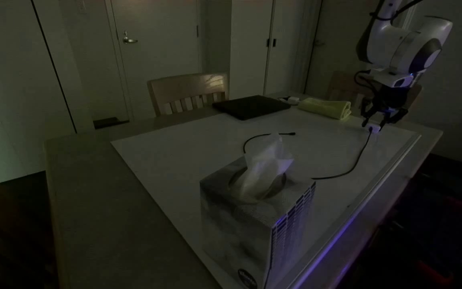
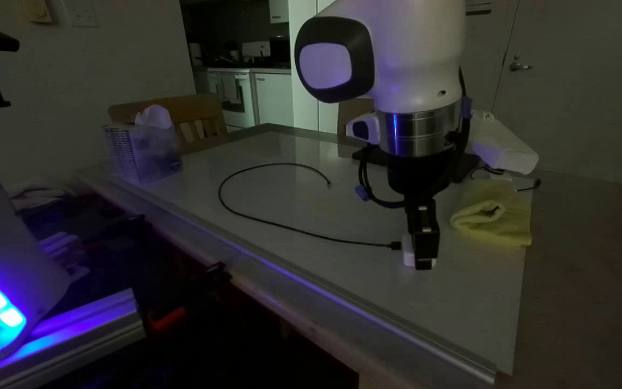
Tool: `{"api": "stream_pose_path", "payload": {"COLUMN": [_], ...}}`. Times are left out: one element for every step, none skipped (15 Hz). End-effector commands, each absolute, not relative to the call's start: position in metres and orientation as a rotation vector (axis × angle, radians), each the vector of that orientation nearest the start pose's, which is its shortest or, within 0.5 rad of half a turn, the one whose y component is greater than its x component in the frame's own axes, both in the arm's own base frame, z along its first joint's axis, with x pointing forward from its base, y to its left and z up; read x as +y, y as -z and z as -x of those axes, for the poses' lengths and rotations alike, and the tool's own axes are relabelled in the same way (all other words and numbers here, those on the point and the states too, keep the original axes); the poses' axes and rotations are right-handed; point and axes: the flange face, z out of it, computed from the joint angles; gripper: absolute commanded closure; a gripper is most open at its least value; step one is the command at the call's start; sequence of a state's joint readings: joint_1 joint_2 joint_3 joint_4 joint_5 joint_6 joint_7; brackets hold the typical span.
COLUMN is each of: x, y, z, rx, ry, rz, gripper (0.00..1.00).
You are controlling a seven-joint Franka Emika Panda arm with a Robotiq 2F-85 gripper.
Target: Straighten the cable
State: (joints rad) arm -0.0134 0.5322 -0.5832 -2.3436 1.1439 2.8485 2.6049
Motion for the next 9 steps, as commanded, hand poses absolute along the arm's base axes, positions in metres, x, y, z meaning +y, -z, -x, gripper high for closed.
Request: {"api": "stream_pose_path", "payload": {"x": [-0.335,-0.334,-0.333,-0.331,-0.328,-0.324,-0.32,-0.314,-0.307], "y": [-0.153,-0.154,-0.156,-0.159,-0.162,-0.167,-0.169,-0.171,-0.174], "z": [-0.362,-0.362,-0.362,-0.363,-0.364,-0.367,-0.371,-0.376,-0.382], "rx": [2.52,2.533,2.546,2.573,2.617,2.686,2.731,2.781,2.824], "ry": [0.009,0.005,0.009,-0.001,-0.016,-0.053,-0.058,-0.068,-0.077], "rz": [-1.505,-1.492,-1.477,-1.44,-1.384,-1.265,-1.199,-1.131,-1.058], "gripper": [0.17,0.09,0.03,0.0,0.0,0.0,0.0,0.0,0.0]}}
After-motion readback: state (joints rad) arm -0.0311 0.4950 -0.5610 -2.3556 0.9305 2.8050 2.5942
